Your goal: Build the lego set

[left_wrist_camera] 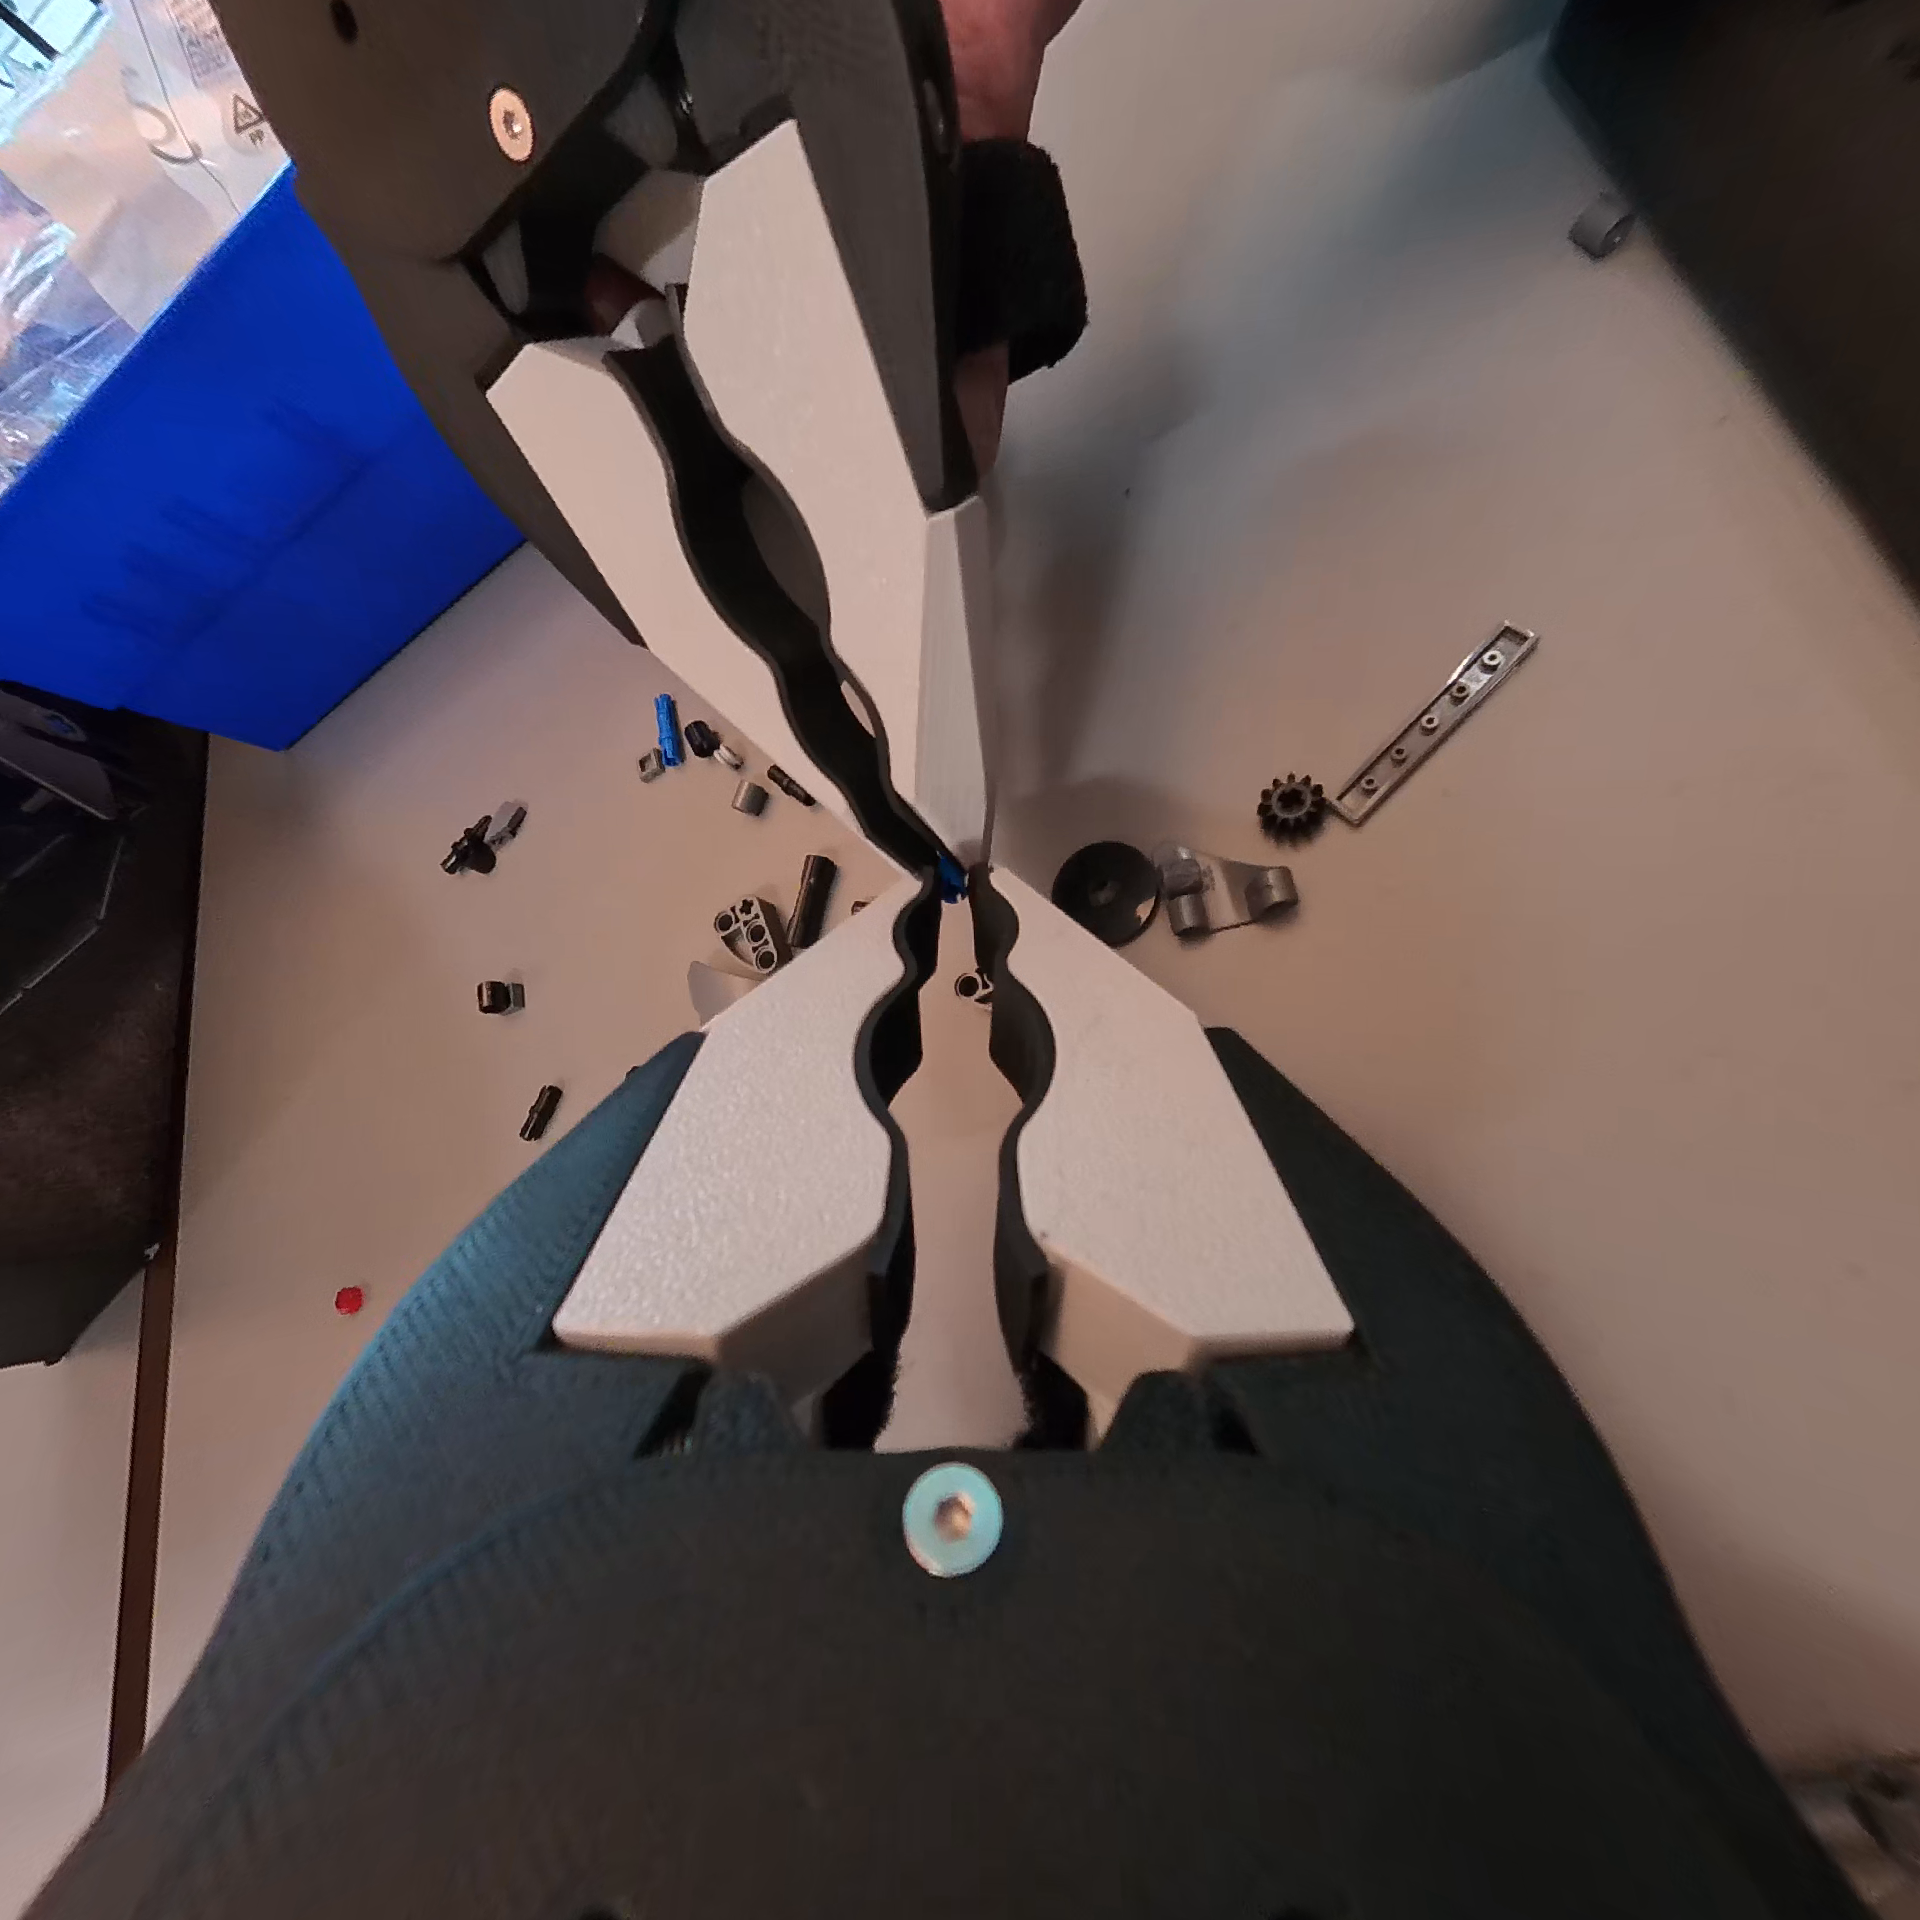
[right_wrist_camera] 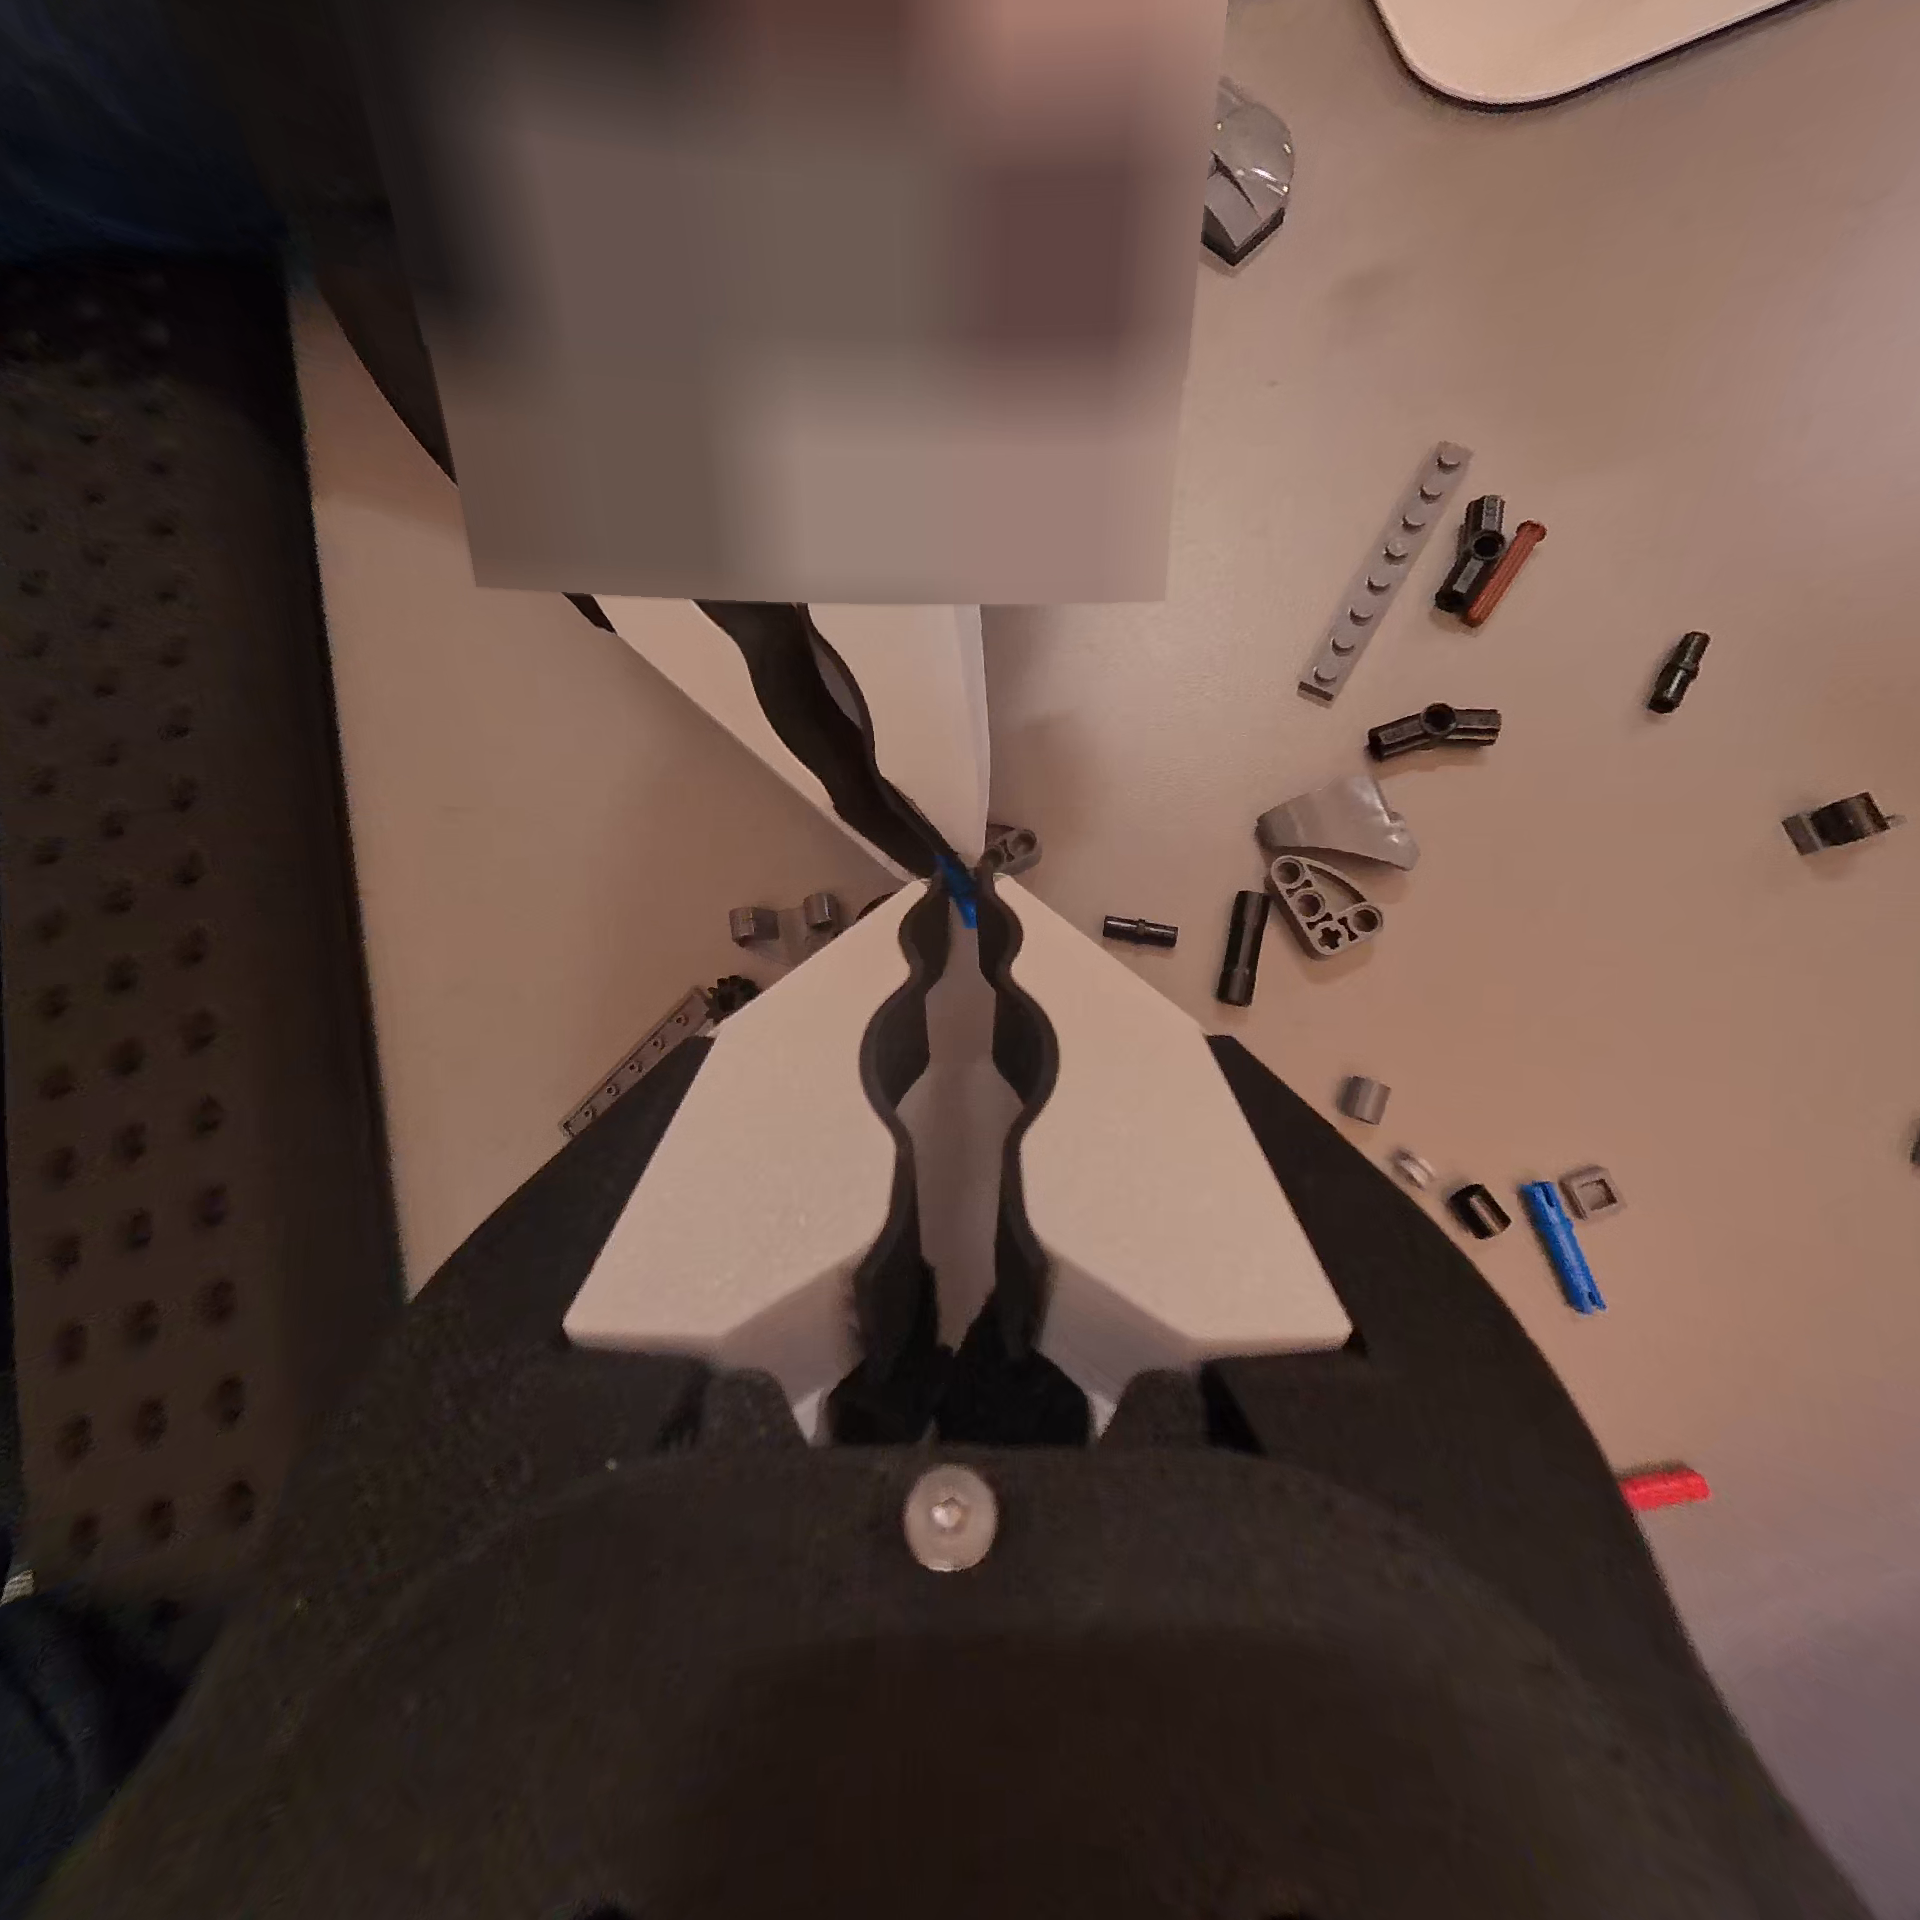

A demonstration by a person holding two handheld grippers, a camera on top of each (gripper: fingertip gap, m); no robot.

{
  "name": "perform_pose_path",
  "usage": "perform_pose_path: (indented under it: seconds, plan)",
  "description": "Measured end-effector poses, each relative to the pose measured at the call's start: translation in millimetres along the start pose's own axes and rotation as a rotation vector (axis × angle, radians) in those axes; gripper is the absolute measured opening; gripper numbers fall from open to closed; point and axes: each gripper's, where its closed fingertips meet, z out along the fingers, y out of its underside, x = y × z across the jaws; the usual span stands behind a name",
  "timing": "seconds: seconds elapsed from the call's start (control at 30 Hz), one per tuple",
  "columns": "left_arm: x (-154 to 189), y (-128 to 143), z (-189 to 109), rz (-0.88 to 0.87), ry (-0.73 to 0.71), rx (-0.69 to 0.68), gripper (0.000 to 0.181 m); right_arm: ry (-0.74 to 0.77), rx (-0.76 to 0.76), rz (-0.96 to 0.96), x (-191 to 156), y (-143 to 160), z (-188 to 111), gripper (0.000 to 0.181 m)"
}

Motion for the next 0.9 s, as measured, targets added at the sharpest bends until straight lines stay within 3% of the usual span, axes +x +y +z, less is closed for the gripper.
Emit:
perform_pose_path:
  seconds: [0.67, 0.9]
  plan:
    - [-9, 9, -11, -0.085, 0.025, 0.008, 0.002, 0.067, 0.011, 0.002, 12, 1, -7, 0.009]
    - [-4, 17, -16, -0.100, 0.078, -0.032, 0.002, 0.094, -0.139, -0.072, 12, 18, 15, 0.007]
